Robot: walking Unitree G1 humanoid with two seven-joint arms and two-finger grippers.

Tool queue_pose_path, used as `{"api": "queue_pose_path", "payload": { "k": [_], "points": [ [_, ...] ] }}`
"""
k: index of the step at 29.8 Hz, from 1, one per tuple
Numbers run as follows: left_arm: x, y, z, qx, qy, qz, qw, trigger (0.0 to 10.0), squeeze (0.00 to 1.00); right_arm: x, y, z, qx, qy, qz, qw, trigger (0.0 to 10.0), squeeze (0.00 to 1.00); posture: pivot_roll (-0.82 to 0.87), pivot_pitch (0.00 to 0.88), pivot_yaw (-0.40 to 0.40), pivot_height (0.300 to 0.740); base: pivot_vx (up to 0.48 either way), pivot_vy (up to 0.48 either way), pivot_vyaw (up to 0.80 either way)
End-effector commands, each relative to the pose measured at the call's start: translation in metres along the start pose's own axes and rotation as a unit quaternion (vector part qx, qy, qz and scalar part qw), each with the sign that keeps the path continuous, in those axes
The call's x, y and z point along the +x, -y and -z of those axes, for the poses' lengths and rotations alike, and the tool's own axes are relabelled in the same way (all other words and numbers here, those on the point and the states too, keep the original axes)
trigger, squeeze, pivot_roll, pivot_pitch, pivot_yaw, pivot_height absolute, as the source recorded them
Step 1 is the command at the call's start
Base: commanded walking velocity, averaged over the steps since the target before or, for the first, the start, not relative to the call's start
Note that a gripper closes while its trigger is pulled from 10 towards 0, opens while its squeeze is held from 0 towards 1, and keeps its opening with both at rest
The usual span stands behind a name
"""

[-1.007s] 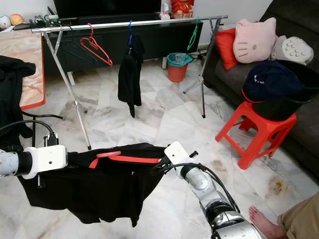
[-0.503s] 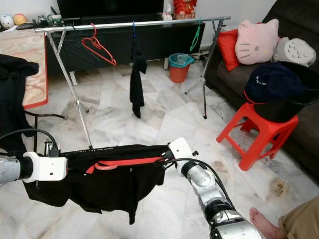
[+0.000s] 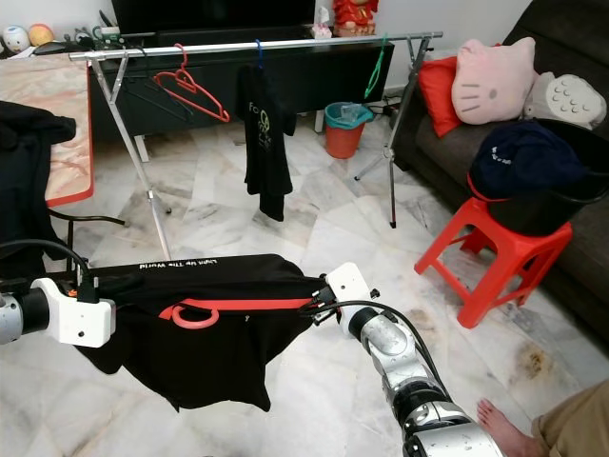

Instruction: Hang hanger

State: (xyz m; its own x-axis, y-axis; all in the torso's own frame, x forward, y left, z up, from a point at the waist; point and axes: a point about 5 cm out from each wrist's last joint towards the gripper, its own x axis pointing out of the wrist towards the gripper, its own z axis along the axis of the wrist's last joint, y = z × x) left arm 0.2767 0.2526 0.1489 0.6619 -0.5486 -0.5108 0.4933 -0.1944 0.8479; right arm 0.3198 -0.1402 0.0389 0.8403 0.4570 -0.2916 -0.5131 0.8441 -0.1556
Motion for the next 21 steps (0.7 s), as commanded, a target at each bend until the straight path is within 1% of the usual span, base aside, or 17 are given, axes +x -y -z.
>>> {"api": "queue_pose_path", "payload": {
  "k": [1, 3, 4, 5, 6, 8, 10, 12, 13, 14, 17, 21],
  "points": [
    [-0.009, 0.003, 0.025, 0.011, -0.093, 0.024, 0.995, 10.0, 0.00, -0.008, 0.013, 0.008, 0.017, -0.014, 0.030, 0.999, 0.0, 0.00, 0.12, 0.000, -0.069, 0.740, 0.000, 0.000, 0.00],
    [-0.007, 0.009, 0.027, 0.015, -0.102, 0.035, 0.994, 10.0, 0.00, -0.007, 0.010, 0.008, 0.016, -0.013, 0.022, 1.000, 0.0, 0.00, 0.12, 0.000, -0.069, 0.740, 0.000, 0.000, 0.00],
    [-0.004, 0.011, 0.021, -0.014, -0.076, 0.014, 0.997, 10.0, 0.00, -0.007, 0.007, 0.009, 0.014, -0.017, 0.014, 1.000, 0.0, 0.00, 0.12, 0.000, -0.066, 0.740, 0.000, 0.000, 0.00],
    [-0.004, 0.011, 0.021, -0.014, -0.076, 0.014, 0.997, 10.0, 0.00, -0.007, 0.007, 0.009, 0.014, -0.017, 0.014, 1.000, 0.0, 0.00, 0.12, 0.000, -0.066, 0.740, 0.000, 0.000, 0.00],
    [-0.002, 0.011, 0.013, -0.023, -0.040, 0.001, 0.999, 10.0, 0.00, -0.007, 0.006, 0.010, 0.010, -0.020, 0.011, 1.000, 0.0, 0.00, 0.12, 0.000, -0.066, 0.740, 0.000, 0.000, 0.00],
    [-0.001, 0.012, 0.007, -0.012, -0.017, 0.001, 1.000, 10.0, 0.00, -0.007, 0.006, 0.011, 0.012, -0.022, 0.012, 1.000, 0.0, 0.00, 0.13, 0.000, -0.067, 0.740, 0.000, 0.000, 0.00],
    [-0.001, 0.013, 0.006, -0.012, -0.011, -0.003, 1.000, 10.0, 0.00, -0.008, 0.006, 0.012, 0.012, -0.025, 0.012, 1.000, 0.0, 0.00, 0.13, 0.000, -0.067, 0.740, 0.000, 0.000, 0.00],
    [-0.002, 0.013, 0.004, 0.000, 0.008, -0.005, 1.000, 10.0, 0.00, -0.009, 0.007, 0.014, 0.007, -0.028, 0.011, 1.000, 0.0, 0.00, 0.13, 0.000, -0.067, 0.740, 0.000, 0.000, 0.00],
    [-0.004, 0.012, -0.002, 0.014, 0.039, -0.010, 0.999, 10.0, 0.00, -0.011, 0.009, 0.015, 0.005, -0.030, 0.011, 0.999, 0.0, 0.00, 0.13, 0.000, -0.068, 0.740, 0.000, 0.000, 0.00],
    [-0.005, 0.012, -0.004, 0.018, 0.052, -0.012, 0.998, 10.0, 0.00, -0.012, 0.011, 0.015, 0.003, -0.032, 0.011, 0.999, 0.0, 0.00, 0.13, 0.000, -0.068, 0.740, 0.000, 0.000, 0.00],
    [-0.006, 0.010, -0.006, 0.023, 0.064, -0.018, 0.997, 10.0, 0.00, -0.013, 0.012, 0.016, 0.000, -0.033, 0.010, 0.999, 0.0, 0.00, 0.13, 0.000, -0.068, 0.740, 0.000, 0.000, 0.00],
    [-0.014, 0.007, -0.005, 0.057, 0.092, -0.027, 0.994, 10.0, 0.00, -0.014, 0.013, 0.016, -0.004, -0.034, 0.007, 0.999, 0.0, 0.00, 0.13, 0.000, -0.065, 0.740, 0.000, 0.000, 0.00]
  ]
}}
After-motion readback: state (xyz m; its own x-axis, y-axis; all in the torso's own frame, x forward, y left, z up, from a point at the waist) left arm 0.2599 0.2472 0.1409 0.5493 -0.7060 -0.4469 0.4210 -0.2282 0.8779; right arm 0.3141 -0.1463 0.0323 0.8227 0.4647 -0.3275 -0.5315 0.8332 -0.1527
